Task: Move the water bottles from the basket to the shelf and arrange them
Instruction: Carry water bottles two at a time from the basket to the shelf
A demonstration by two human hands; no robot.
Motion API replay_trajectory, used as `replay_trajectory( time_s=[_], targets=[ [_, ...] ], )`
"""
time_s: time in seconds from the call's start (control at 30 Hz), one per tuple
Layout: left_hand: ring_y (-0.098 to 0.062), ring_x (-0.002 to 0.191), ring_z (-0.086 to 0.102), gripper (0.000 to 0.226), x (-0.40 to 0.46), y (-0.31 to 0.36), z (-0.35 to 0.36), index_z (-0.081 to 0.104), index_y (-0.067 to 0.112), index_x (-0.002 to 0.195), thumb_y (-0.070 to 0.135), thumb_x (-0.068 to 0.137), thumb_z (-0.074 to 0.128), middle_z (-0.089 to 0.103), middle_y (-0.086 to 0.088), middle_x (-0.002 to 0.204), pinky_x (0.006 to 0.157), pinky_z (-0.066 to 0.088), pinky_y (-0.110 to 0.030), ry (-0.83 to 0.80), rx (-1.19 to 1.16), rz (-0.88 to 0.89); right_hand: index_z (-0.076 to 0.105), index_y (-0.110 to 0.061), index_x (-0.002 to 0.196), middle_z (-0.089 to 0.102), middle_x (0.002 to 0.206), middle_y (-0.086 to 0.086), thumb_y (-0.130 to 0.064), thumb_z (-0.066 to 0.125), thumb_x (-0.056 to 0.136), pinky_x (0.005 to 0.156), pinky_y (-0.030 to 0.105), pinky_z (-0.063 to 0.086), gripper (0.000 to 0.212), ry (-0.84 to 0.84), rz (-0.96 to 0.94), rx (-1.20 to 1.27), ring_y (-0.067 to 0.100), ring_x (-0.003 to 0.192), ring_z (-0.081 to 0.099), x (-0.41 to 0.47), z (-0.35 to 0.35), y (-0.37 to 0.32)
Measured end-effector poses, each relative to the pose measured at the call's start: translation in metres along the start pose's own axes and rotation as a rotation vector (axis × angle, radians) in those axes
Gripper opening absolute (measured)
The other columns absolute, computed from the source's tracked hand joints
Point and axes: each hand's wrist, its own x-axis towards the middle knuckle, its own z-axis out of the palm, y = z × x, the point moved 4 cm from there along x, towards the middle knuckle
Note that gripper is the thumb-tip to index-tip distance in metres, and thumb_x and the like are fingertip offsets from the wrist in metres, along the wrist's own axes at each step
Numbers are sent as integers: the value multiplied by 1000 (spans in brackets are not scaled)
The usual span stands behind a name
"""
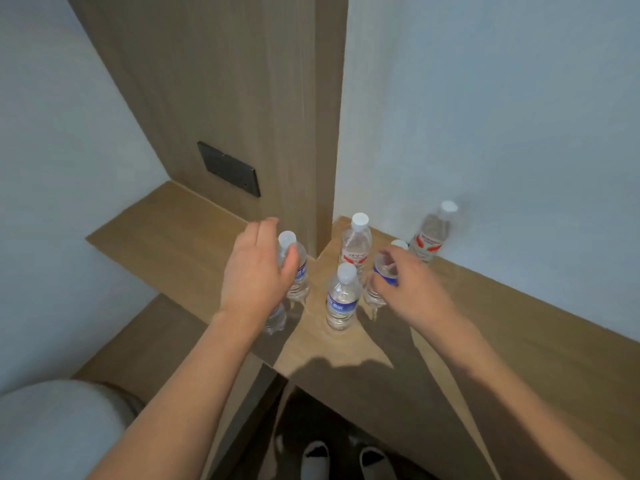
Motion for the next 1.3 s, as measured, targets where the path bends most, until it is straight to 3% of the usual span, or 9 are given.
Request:
replay_trajectory(
  time_s=[0.1,0.23,0.5,0.67,1.0,1.2,1.3],
  targets=[
    [-33,108,55,37,7,45,29,57,1,126,17,93,57,59,-16,119,96,40,-37,-13,-91,233,50,-14,138,57,132,5,-23,59,92,93,25,39,48,109,64,-30,19,113,56,-20,-18,18],
    [-32,116,52,35,-1,111,66,57,0,127,11,93,55,59,-18,125,104,38,-39,-95,-182,428,51,-12,137,57,131,8,-18,61,89,100,28,37,49,255,178,-45,23,121,53,-64,-50,53],
    [-36,112,55,36,-85,268,112,59,-1,123,12,91,51,58,-20,122,101,41,-42,-244,-291,784,46,-14,141,51,139,4,-25,54,95,108,35,38,48,524,465,-71,20,128,47,-219,-119,142],
    [-36,108,56,33,-209,401,120,59,-4,122,9,92,56,59,-21,120,98,40,-38,-336,-373,1028,42,-23,144,46,143,-5,-32,54,97,107,33,39,49,682,689,-54,13,131,44,-382,-153,215],
    [-25,120,52,37,-514,627,96,55,7,131,21,97,51,54,-11,132,105,42,-37,-516,-533,1455,46,-19,141,50,139,2,-30,55,94,105,34,42,49,996,1102,-47,19,122,52,-734,-194,317],
    [-29,112,55,34,-667,736,86,58,5,126,19,95,54,57,-13,125,99,47,-42,-602,-657,1667,44,-19,142,50,139,2,-27,59,93,107,29,38,52,1147,1324,32,19,126,49,-887,-216,366],
    [-27,110,57,33,-726,786,96,59,6,124,19,95,56,59,-12,122,96,48,-38,-631,-690,1730,46,-17,141,54,133,4,-28,59,93,95,21,38,51,1191,1365,-28,19,118,54,-940,-231,398]
  ],
)
